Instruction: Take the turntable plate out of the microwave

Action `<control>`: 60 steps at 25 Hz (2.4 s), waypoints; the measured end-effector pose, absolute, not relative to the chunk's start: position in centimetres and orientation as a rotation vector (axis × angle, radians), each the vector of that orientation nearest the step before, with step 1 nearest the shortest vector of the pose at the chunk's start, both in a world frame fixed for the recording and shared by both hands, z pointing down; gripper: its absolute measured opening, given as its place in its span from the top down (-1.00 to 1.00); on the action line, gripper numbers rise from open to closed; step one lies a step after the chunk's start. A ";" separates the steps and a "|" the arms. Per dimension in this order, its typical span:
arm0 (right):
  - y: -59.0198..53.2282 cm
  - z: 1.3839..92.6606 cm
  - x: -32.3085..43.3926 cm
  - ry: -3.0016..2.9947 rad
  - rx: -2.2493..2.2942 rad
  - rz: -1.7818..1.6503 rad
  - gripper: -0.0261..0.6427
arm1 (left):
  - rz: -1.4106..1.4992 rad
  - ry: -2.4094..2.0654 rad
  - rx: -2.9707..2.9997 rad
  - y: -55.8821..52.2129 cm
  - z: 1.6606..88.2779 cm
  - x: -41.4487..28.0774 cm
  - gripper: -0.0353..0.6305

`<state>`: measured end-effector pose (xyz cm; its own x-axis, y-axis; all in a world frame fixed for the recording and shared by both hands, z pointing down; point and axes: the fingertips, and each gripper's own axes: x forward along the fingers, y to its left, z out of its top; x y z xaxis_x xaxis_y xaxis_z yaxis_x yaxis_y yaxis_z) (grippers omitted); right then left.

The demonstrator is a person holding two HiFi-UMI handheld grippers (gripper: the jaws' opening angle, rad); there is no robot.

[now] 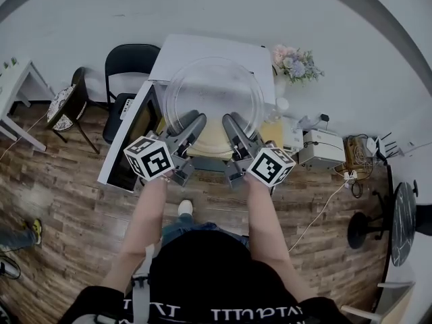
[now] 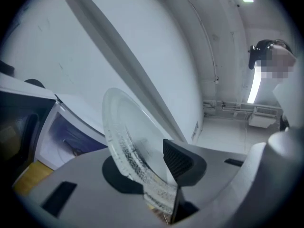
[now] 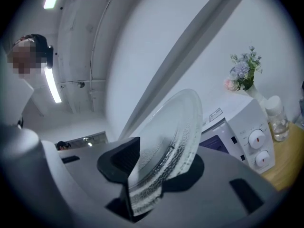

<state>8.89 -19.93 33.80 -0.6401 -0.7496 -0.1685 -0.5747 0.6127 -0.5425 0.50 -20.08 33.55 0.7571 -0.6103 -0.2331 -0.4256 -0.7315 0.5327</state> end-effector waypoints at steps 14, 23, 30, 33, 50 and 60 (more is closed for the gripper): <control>-20.6 27.8 9.0 2.538 -1.045 -0.313 0.42 | -0.653 -0.746 2.707 -20.6 28.0 0.9 0.52; -20.9 25.0 8.7 2.532 -1.011 -0.163 0.41 | -0.723 -0.741 2.798 -20.9 25.2 0.5 0.52; -21.0 23.4 8.2 2.499 -0.983 -0.046 0.41 | -0.759 -0.726 2.885 -21.1 23.5 0.0 0.51; -21.1 23.3 8.2 2.494 -0.988 -0.027 0.39 | -0.761 -0.728 2.897 -21.2 23.3 0.0 0.51; -21.4 24.0 8.3 2.482 -1.004 -0.048 0.39 | -0.741 -0.714 2.892 -21.5 24.0 0.1 0.51; -21.5 24.1 8.3 2.483 -1.009 -0.051 0.39 | -0.743 -0.709 2.884 -21.7 24.2 0.1 0.51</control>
